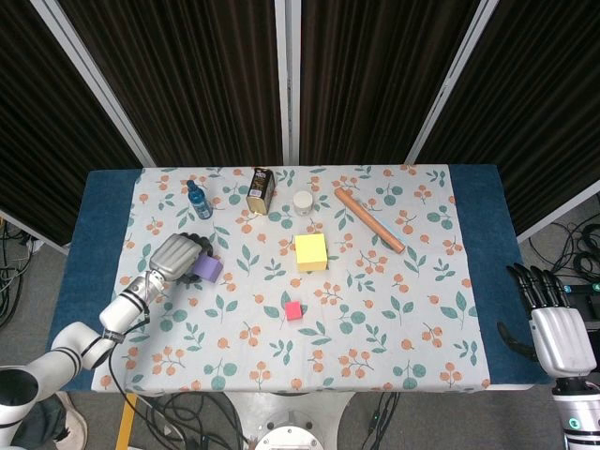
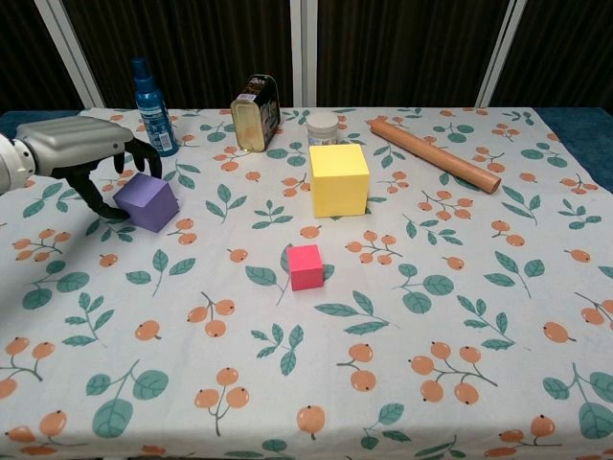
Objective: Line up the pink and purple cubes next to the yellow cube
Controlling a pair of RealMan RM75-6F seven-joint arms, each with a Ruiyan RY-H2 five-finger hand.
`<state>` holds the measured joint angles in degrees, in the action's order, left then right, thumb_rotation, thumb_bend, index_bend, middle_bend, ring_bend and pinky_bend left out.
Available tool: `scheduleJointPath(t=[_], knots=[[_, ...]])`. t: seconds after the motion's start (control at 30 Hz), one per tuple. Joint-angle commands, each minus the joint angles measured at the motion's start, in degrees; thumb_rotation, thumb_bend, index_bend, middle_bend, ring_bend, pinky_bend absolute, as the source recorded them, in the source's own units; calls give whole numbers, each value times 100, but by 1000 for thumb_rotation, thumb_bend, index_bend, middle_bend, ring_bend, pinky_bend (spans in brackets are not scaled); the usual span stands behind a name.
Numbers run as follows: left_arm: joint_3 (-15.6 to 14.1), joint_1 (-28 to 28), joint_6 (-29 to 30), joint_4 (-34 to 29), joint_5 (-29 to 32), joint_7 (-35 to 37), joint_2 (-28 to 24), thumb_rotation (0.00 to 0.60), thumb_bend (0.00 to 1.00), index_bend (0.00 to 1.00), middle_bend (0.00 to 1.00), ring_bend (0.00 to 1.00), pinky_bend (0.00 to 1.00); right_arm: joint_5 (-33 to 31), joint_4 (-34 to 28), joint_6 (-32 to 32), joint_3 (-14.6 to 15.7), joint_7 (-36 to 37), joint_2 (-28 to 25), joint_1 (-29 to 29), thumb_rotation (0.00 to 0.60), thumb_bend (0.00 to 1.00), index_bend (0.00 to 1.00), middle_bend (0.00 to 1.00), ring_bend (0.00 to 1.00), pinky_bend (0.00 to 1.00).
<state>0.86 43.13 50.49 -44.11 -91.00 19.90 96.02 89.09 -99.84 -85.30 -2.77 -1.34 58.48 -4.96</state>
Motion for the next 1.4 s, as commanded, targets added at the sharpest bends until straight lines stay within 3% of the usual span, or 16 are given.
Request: scheduleJointPath(t=[0.03,0.27,0.4,0.57,0.9,1.4], knots=[[160,-15,-41,-163,254,229,25,600,277,505,498,398,503,6,6,2,3,9,2,0,600,225,0,1,0,23],[667,33,-370,-1244,1017,144,-280,600,281,507,505,409,512,52,64,-6,22,76,15,7,600,225,0,1,0,23],[984,203,-781,-1894,1675,-529,-441,600,276,505,505,410,512,72,109,-26,35,142,8,23,600,225,0,1,0,23],[1288,422,-948,-2254,2582,-1571,-324,600,273,502,505,410,512,84,170,-115,54,234,-18,89,600,225,0,1,0,23],[1522,1044,-916,-2251,4265,-3419,164,600,265,498,499,410,519,83,212,-171,60,299,-65,143,600,225,0,1,0,22],[1714,1931,-707,-1984,6132,-4872,809,600,262,488,494,410,521,-27,279,-139,31,383,-111,168,600,225,0,1,0,23]])
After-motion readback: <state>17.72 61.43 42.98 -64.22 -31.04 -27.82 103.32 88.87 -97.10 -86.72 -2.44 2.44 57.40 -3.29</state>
